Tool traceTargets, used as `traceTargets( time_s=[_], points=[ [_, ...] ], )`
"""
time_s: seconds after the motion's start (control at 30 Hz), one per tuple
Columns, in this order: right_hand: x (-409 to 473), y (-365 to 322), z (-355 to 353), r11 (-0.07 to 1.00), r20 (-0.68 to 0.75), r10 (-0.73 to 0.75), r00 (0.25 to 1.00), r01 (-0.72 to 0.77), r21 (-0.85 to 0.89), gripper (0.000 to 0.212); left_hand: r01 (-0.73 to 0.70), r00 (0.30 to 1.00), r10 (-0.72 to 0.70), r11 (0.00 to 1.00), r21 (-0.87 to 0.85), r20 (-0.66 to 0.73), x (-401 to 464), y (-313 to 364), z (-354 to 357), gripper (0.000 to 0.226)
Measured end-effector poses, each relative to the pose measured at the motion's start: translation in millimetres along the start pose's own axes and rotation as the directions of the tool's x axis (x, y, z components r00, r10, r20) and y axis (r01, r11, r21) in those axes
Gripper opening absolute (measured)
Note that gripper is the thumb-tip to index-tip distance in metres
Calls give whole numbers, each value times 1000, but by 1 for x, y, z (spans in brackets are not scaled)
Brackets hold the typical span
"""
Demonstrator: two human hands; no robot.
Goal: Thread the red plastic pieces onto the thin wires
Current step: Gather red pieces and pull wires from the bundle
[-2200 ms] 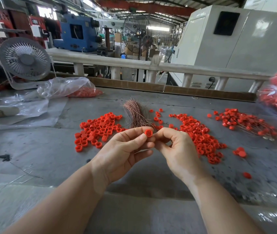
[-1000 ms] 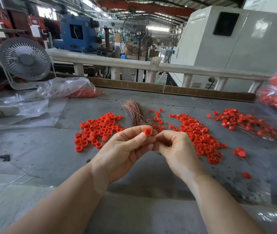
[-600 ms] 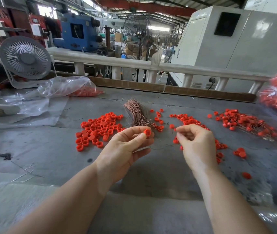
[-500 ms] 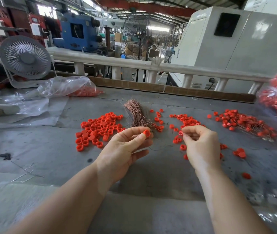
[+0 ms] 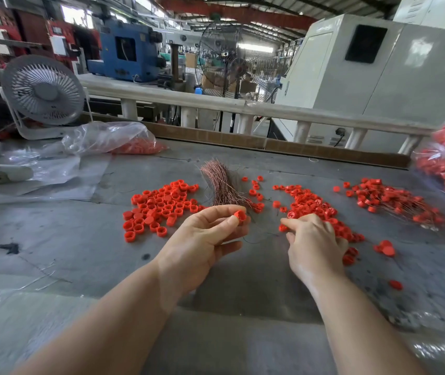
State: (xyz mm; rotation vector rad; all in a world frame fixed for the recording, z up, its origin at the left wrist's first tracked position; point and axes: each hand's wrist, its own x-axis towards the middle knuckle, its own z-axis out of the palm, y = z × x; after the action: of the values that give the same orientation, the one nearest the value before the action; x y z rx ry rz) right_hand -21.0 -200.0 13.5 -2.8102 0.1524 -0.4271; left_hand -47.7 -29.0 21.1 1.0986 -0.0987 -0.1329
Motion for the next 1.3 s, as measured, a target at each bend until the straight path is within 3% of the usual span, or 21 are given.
traceTargets(
  time_s=[0.23,0.4,0.47,0.6,0.7,1.0,1.3],
  points=[
    [-2,-2,-3,999,-55,-39,998,38,-19,13,10,1000,-10,1000,6,19,-1,1,0,13],
    [-1,-2,-3,998,-84,-63,994,62,-15,9,17,1000,-17,1000,0,19,-2,1,1,14],
    [-1,-2,-3,992,-154,-98,983,109,69,8,20,1000,-20,1000,-5,19,-2,2,1,13],
    [-4,-9,-7,884,-232,-88,969,183,430,7,21,1000,-21,1000,-13,7,-2,3,2,12],
    [-4,-12,-9,824,-239,-65,969,187,535,8,24,1000,-24,1000,-10,4,-2,2,2,12],
    [-1,-11,-7,777,-235,-60,970,193,599,22,24,1000,-24,999,-21,-2,0,1,2,13],
    [-8,-19,-13,624,-250,-175,952,304,720,25,36,999,-36,999,-26,-2,0,1,2,15]
  ],
)
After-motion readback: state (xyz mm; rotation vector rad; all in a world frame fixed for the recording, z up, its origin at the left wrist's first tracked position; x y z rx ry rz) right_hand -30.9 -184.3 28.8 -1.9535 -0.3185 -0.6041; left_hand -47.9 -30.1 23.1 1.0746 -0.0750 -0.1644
